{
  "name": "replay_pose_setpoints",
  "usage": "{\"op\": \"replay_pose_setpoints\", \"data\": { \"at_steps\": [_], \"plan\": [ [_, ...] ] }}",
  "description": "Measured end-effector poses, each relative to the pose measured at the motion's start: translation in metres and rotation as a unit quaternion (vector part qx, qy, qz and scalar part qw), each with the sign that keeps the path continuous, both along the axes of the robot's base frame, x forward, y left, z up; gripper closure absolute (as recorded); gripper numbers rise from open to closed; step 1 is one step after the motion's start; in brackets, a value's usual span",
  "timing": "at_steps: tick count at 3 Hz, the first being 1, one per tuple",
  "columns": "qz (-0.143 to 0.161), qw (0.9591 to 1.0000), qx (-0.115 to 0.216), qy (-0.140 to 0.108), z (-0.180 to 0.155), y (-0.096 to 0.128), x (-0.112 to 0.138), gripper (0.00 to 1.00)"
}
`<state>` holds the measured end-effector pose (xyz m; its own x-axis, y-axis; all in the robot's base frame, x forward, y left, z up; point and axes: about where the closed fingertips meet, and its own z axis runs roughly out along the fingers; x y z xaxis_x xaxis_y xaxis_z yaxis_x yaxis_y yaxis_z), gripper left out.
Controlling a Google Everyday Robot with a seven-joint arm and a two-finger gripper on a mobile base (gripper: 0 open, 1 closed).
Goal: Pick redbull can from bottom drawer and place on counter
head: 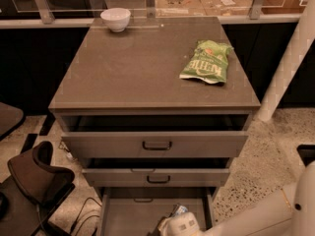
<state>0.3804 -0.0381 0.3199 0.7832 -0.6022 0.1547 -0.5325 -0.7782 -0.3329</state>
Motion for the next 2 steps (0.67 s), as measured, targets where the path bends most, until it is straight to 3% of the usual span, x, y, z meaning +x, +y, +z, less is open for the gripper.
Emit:
{"op": "replay_pose_setpoints", "data": {
  "at_steps": [2],
  "plan": [
    [0.087,0.9953,0.028,-0.033,0.067,-0.037,0.000,1.00]
  ]
}}
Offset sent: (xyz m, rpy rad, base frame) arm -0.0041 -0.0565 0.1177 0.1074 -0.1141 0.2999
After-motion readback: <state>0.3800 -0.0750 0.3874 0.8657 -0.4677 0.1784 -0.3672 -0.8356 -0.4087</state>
